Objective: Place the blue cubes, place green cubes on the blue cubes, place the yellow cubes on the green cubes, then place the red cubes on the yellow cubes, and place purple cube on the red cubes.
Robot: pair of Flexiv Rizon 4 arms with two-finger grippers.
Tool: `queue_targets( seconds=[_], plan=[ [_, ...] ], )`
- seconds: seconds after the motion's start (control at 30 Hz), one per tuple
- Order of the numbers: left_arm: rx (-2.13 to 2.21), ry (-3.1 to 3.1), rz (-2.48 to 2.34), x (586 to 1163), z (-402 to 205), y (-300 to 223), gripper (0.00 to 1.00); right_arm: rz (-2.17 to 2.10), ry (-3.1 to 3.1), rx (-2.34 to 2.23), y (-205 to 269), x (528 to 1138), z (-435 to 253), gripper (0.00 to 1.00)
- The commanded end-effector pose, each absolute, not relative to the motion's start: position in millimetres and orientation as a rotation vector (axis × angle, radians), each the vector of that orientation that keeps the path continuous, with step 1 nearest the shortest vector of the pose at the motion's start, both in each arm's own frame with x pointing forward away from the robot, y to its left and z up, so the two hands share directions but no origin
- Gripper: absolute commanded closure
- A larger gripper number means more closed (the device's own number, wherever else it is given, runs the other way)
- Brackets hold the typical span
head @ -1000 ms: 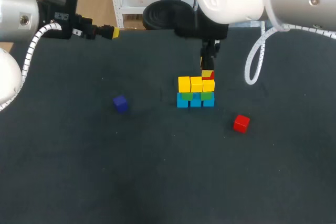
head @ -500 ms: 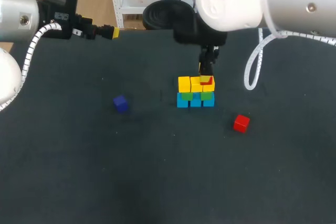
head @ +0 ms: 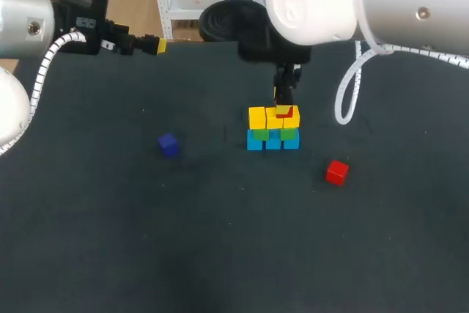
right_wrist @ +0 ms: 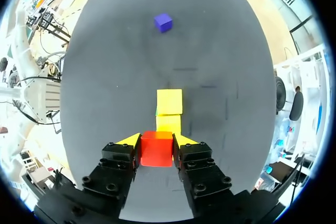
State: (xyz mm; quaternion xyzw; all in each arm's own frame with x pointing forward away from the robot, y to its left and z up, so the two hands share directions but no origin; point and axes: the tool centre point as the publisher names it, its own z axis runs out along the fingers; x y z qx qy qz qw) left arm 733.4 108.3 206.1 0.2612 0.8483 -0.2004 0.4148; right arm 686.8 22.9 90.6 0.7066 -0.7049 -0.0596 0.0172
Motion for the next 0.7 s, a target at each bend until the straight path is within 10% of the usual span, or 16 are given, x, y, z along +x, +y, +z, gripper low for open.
queue_targets(
  seconds=[0.03,0.7],
  plan=[
    [0.659,2.125,-0.510,734.3,204.9,109.5,0.00,-0.187,-2.191,2.188,26.8,692.1,87.5,1.00],
    [0.659,2.125,-0.510,734.3,204.9,109.5,0.00,-0.184,-2.190,2.182,21.0,695.1,90.1,1.00]
  ],
)
